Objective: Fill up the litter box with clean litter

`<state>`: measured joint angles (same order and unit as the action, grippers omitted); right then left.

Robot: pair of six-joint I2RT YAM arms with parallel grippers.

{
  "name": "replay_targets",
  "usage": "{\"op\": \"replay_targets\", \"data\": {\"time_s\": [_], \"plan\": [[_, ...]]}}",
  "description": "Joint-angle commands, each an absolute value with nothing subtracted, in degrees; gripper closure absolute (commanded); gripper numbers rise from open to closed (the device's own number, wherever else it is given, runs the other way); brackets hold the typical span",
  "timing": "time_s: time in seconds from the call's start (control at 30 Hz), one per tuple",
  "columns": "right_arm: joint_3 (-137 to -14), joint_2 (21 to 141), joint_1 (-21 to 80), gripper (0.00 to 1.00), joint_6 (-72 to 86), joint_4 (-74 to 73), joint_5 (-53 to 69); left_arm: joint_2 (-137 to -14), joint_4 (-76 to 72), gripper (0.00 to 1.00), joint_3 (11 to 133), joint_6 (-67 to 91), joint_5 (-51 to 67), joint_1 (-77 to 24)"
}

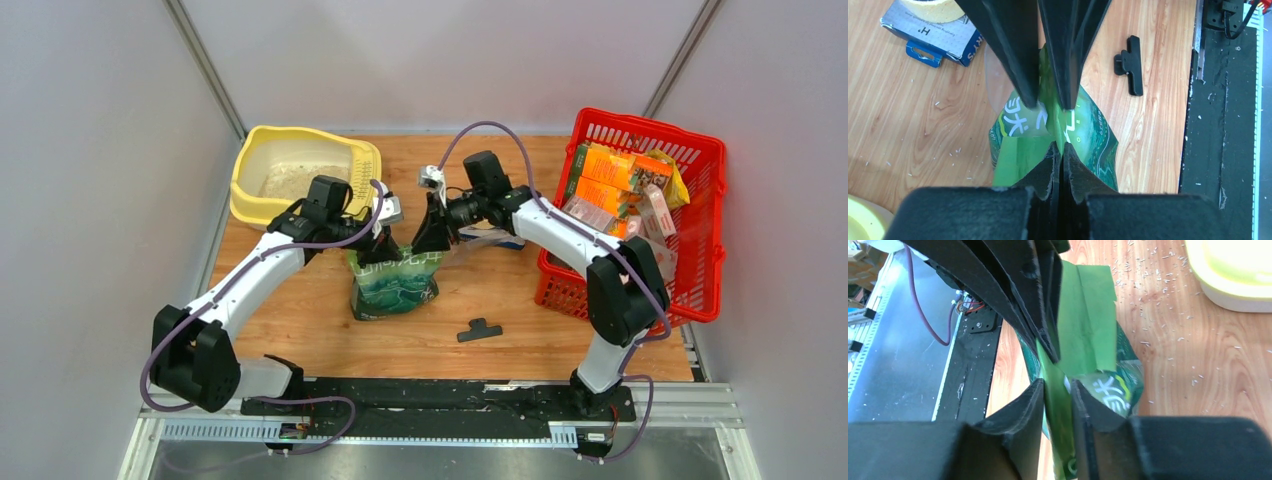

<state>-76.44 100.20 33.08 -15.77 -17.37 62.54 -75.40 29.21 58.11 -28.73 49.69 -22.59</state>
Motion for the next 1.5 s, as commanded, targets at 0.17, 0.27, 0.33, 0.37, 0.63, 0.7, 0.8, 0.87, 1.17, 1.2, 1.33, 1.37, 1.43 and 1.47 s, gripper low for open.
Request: {"op": "replay_targets", "data": {"time_s": [0.17,0.27,0.33,0.37,0.63,0.7,0.8,0.87,1.17,1.2,1.33,1.37,1.43,1.47], "plan": [[-81.4,97.9,28.0,0.55,-40.4,-38.5,67.2,-73.7,36.7,1.0,59.7,-33.5,51.3,-22.8],[-80.0,96.8,28.2,0.53,-42.7,-39.0,66.6,-73.4,35.7,1.0,59.0,-31.7,51.6,-22.7],[-79.5,96.4,28.6,0.52,-43.6,-38.8,65.7,-73.5,35.2,1.0,58.8,-30.6,51.8,-22.6],[-79.0,96.3,28.7,0.52,-43.7,-38.6,65.7,-73.6,34.6,1.0,58.7,-30.2,51.9,-22.5],[-74.4,93.6,29.7,0.59,-39.3,-29.6,61.9,-74.7,32.4,1.0,58.9,-25.9,53.0,-21.5],[-71.6,92.6,30.0,0.76,-36.4,-23.4,60.0,-74.6,32.3,1.0,58.8,-25.9,53.0,-21.5],[-70.1,91.6,30.0,0.96,-31.2,-18.1,58.8,-74.6,31.8,0.88,58.6,-26.3,53.2,-21.6],[-70.2,91.8,30.0,1.0,-29.0,-17.3,58.8,-75.0,30.7,0.74,58.7,-26.5,52.9,-22.2],[-71.9,92.9,30.0,1.0,-27.7,-18.9,59.7,-76.7,20.3,0.57,60.3,-24.6,50.0,-25.1],[-71.9,93.1,30.0,1.0,-27.3,-18.8,59.7,-77.2,20.2,0.58,61.1,-24.6,50.4,-25.4],[-72.2,93.3,30.0,1.0,-26.6,-18.7,59.6,-79.0,19.6,0.65,61.5,-24.7,51.0,-26.4],[-72.2,93.3,29.9,1.0,-26.6,-18.7,59.6,-79.2,19.7,0.68,61.5,-24.7,51.2,-26.5],[-72.2,93.5,30.0,1.0,-25.7,-18.0,59.4,-79.8,19.6,0.75,61.4,-24.3,51.9,-26.6],[-72.2,93.6,30.0,1.0,-25.4,-17.8,59.4,-79.9,19.4,0.79,61.3,-24.1,52.1,-26.6]]}}
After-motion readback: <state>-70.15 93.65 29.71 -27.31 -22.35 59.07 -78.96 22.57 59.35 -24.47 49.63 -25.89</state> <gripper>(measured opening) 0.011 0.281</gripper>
